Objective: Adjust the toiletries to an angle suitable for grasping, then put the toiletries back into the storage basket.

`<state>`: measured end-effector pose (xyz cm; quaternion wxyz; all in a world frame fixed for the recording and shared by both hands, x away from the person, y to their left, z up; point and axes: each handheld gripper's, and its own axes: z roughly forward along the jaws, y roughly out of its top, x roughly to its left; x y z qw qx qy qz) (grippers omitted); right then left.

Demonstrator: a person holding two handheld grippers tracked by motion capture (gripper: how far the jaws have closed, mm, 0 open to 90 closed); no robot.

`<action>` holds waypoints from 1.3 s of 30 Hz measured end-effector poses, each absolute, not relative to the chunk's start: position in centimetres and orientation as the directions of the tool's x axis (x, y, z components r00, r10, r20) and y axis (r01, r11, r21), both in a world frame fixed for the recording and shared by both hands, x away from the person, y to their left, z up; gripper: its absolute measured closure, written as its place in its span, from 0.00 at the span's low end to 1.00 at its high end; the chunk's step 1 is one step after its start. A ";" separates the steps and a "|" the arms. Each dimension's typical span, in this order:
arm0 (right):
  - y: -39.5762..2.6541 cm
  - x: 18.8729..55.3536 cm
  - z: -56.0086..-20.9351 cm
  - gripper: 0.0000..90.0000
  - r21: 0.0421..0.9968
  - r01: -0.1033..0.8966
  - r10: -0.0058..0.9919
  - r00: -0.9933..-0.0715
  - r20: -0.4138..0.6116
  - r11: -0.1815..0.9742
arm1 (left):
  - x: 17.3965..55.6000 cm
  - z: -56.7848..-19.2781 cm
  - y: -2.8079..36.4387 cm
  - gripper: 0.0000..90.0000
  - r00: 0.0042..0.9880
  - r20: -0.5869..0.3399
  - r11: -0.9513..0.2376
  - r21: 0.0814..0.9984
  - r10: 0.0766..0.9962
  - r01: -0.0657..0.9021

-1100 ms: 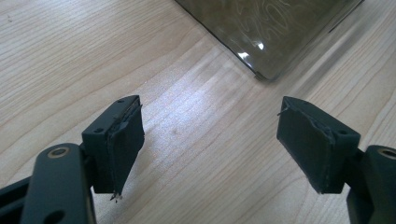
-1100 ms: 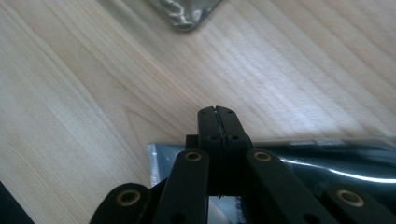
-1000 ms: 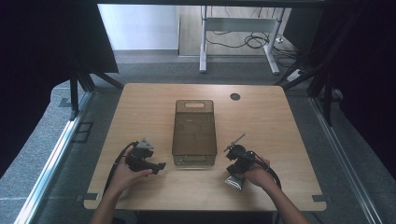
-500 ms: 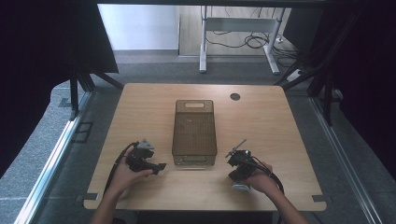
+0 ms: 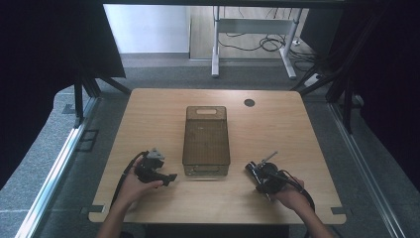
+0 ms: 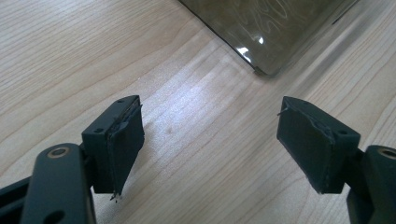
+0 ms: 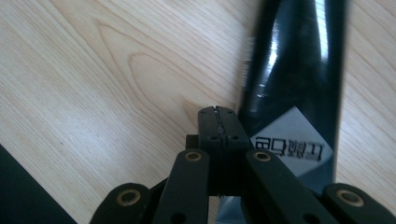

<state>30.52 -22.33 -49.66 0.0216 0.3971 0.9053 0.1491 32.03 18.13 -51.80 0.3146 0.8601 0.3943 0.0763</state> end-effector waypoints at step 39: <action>-23.5 32.5 -46.3 0.42 0.367 0.709 0.755 -0.655 0.025 0.603 | 31.7 -51.5 17.6 0.26 0.690 -0.112 -0.500 0.607 0.715 0.617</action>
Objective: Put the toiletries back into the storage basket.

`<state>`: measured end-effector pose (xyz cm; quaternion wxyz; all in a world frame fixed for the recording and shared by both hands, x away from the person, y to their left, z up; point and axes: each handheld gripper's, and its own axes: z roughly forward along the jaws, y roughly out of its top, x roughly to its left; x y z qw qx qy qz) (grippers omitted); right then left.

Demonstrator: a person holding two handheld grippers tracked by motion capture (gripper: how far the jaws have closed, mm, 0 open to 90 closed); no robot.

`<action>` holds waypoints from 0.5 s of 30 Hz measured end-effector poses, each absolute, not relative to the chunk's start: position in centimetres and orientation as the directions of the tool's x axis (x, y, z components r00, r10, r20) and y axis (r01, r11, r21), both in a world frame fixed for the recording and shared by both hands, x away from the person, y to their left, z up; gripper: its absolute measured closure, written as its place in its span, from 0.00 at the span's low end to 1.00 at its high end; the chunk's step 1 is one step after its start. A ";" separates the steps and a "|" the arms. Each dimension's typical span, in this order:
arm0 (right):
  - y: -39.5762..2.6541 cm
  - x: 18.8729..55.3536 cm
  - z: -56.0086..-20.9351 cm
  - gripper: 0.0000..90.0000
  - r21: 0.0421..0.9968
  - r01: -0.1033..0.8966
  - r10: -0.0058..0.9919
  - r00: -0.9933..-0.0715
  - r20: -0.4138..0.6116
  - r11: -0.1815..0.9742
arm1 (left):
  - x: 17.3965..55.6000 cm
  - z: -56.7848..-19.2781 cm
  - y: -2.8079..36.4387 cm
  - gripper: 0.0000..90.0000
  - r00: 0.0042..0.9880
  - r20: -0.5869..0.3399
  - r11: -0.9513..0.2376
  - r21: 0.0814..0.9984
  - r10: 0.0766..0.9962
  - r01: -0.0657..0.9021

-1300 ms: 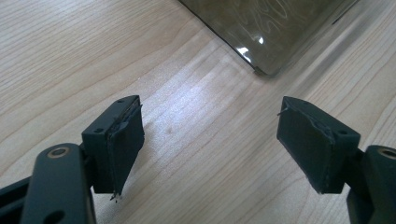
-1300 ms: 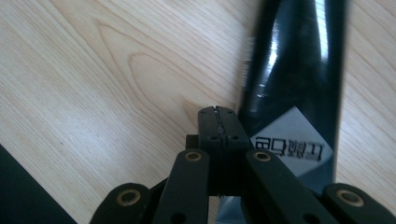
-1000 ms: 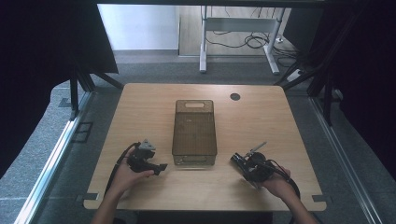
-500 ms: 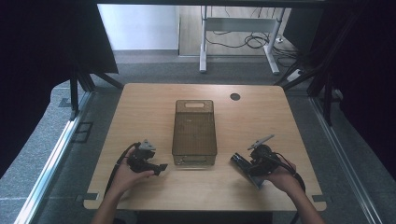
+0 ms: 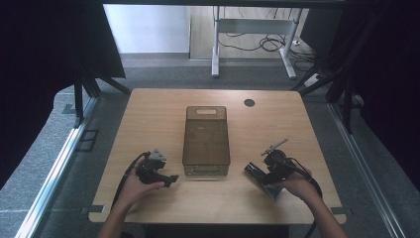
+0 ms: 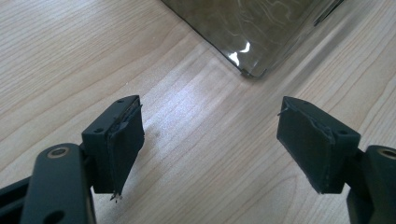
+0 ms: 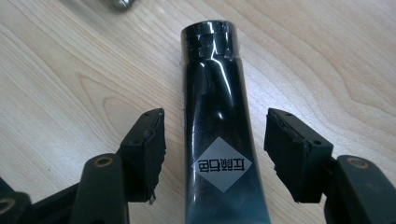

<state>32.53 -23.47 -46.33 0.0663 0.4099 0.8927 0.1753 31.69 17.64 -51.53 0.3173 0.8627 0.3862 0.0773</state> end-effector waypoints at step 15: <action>-21.8 34.6 -49.4 0.41 0.255 0.723 0.745 -0.666 0.013 0.642 | 31.8 -51.5 17.9 0.26 0.691 -0.116 -0.499 0.609 0.713 0.617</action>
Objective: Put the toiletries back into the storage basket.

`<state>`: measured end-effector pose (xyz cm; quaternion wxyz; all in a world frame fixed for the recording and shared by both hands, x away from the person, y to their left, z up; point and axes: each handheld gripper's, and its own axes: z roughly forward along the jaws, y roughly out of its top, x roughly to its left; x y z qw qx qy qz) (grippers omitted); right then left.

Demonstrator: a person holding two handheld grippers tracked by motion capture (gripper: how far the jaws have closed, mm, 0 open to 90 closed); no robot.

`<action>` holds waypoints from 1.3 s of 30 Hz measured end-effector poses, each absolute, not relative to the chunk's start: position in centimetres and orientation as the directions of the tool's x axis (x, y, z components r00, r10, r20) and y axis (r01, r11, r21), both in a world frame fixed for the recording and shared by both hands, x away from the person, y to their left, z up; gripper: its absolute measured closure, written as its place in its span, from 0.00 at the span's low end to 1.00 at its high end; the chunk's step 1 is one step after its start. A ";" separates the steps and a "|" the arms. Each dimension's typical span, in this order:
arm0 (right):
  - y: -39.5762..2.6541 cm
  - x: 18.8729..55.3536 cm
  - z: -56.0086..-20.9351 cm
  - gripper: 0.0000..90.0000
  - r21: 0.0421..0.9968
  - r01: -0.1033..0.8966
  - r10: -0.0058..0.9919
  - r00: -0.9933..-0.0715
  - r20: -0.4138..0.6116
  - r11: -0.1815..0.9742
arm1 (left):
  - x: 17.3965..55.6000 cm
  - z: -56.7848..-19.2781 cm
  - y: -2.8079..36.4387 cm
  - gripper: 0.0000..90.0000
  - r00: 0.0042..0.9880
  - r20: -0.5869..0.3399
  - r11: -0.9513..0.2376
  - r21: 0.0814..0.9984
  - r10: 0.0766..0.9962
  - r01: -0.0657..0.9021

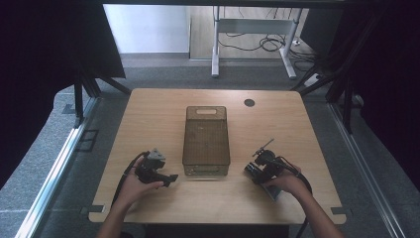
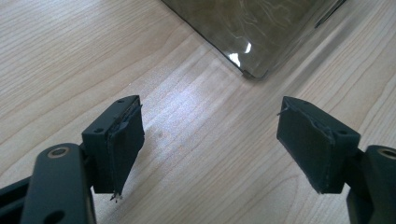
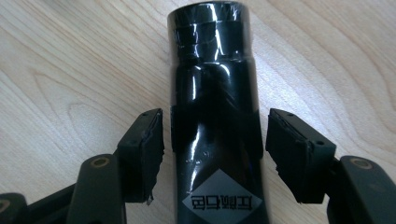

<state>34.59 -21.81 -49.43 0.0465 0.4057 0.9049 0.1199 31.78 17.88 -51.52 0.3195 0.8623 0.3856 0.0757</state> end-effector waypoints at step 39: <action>-21.6 35.8 -50.0 0.51 0.159 0.756 0.760 -0.648 0.046 0.635 | 31.6 -51.7 17.5 0.26 0.690 -0.122 -0.499 0.603 0.713 0.622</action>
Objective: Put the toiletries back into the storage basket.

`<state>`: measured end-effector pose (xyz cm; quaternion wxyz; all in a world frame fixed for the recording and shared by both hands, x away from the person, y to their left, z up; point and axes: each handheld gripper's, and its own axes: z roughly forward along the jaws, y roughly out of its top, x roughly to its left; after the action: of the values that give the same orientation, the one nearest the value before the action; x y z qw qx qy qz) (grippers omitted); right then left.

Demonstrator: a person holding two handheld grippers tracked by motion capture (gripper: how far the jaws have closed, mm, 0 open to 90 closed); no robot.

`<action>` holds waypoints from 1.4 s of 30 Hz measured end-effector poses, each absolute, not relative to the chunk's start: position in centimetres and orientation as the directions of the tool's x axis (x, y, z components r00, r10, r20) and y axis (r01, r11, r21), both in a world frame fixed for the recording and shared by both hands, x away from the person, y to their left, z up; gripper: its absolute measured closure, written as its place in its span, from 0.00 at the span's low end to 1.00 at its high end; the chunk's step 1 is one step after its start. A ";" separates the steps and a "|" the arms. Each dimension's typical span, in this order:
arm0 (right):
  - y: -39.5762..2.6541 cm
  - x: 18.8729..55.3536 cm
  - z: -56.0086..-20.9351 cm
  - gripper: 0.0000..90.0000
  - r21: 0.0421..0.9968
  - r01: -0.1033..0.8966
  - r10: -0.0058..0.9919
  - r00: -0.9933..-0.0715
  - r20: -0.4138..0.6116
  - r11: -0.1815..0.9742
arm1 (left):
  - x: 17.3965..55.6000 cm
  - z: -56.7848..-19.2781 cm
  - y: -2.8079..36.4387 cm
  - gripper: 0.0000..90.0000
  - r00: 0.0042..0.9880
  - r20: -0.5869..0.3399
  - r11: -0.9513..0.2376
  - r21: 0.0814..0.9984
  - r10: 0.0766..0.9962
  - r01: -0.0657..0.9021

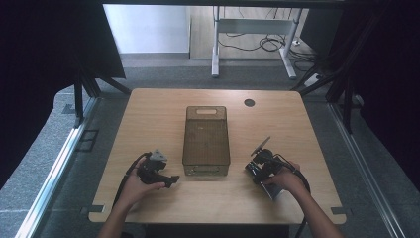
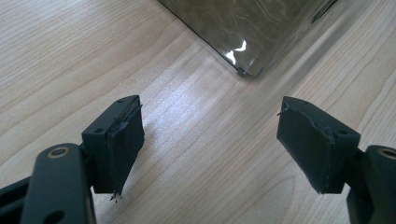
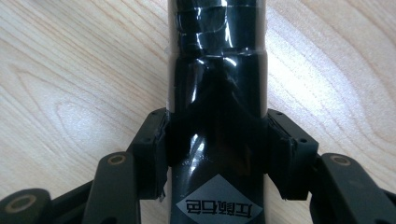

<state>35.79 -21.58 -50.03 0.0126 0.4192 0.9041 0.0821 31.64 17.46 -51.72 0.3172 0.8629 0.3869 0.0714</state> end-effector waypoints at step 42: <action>-19.2 38.4 -40.2 0.51 0.282 0.795 0.788 -0.593 0.169 0.538 | 31.8 -51.8 17.5 0.26 0.696 -0.112 -0.505 0.608 0.709 0.612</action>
<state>38.39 -19.24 -40.23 -0.0110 0.4512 0.8767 0.1663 31.78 17.52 -51.77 0.3185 0.8642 0.3821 0.0759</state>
